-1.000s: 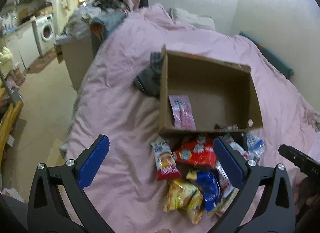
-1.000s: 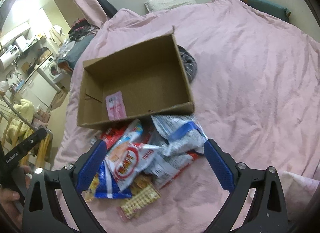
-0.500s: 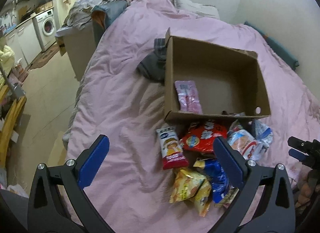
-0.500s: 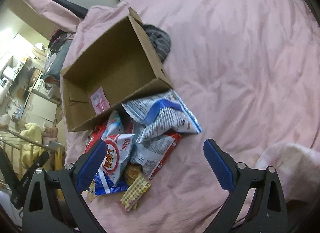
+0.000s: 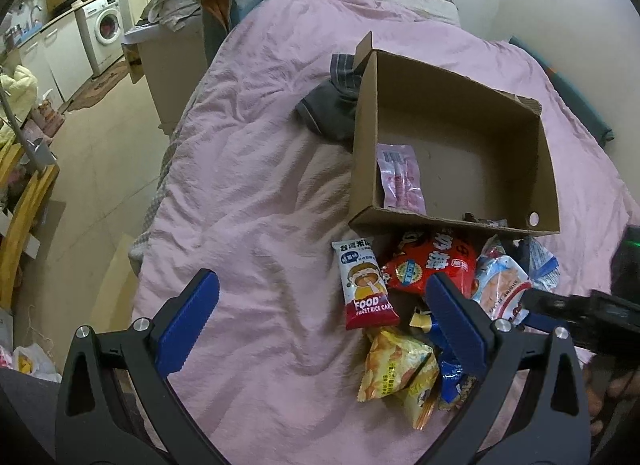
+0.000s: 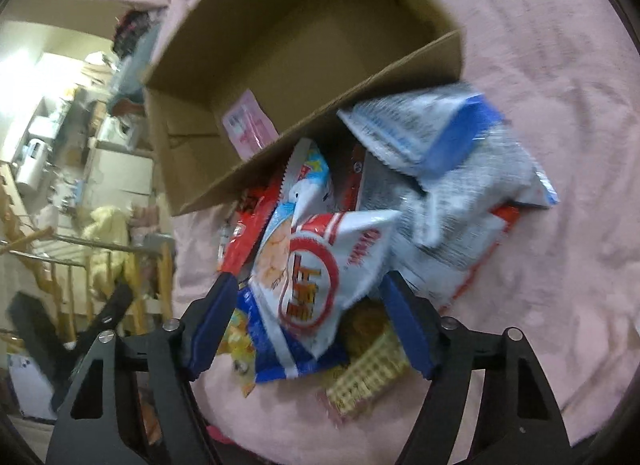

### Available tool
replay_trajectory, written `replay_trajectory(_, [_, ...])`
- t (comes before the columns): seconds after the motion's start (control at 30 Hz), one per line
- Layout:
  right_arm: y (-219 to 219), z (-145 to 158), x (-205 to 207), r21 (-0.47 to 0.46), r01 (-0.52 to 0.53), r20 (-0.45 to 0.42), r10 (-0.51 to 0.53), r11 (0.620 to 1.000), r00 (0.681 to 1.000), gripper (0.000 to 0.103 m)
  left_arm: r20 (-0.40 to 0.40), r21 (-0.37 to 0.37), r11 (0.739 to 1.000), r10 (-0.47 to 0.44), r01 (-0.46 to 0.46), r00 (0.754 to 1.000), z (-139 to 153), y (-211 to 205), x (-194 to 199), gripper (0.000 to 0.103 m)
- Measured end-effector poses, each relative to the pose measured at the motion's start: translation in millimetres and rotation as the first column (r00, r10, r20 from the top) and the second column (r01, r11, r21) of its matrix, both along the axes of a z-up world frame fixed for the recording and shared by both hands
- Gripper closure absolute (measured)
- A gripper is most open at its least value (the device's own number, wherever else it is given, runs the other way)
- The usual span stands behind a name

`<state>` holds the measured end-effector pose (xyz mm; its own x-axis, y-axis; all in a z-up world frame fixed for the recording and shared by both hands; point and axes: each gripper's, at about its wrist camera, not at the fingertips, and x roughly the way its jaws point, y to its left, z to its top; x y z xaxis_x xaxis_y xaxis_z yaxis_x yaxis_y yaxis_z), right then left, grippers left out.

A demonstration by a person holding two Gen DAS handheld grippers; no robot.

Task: Organize snacks
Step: 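Withdraw both tools from the box back toward the snack pile, then grasp the white Oishi bag with the right tool while the left tool grasps the FOOD rice cake packet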

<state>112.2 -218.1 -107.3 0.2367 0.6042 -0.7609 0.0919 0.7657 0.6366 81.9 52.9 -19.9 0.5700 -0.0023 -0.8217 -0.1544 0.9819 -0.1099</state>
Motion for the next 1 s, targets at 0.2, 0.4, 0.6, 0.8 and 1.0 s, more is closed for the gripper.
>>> replay_trajectory(0.2, [21,-16,14,-0.068,-0.021,-0.028,0.02,0.997,0.999,0.054,-0.021,-0.002,1.0,0.015,-0.015,1.0,-6,7,3,0.001])
replay_trajectory(0.4, [-1,5,-2,-0.065,-0.016,0.055,0.02,0.998,0.998,0.074,-0.061,-0.045,0.997,0.064,-0.067,0.996,-12,22,8,0.001])
replay_trajectory(0.6, [-30,30,-25,-0.047,-0.004,0.143,0.01,0.999,0.99,0.079,-0.112,-0.091,0.991,0.09,-0.101,0.99,-23,30,13,0.012])
replay_trajectory(0.8, [-47,51,-39,0.015,0.01,0.225,-0.013,1.0,0.974,0.08,-0.202,-0.177,0.98,0.058,-0.095,0.978,-49,20,29,0.019])
replay_trajectory(1.0, [-58,55,-41,0.042,0.021,0.241,-0.031,0.999,0.97,0.08,-0.286,-0.229,0.972,-0.019,-0.049,0.958,-74,0,52,0.034])
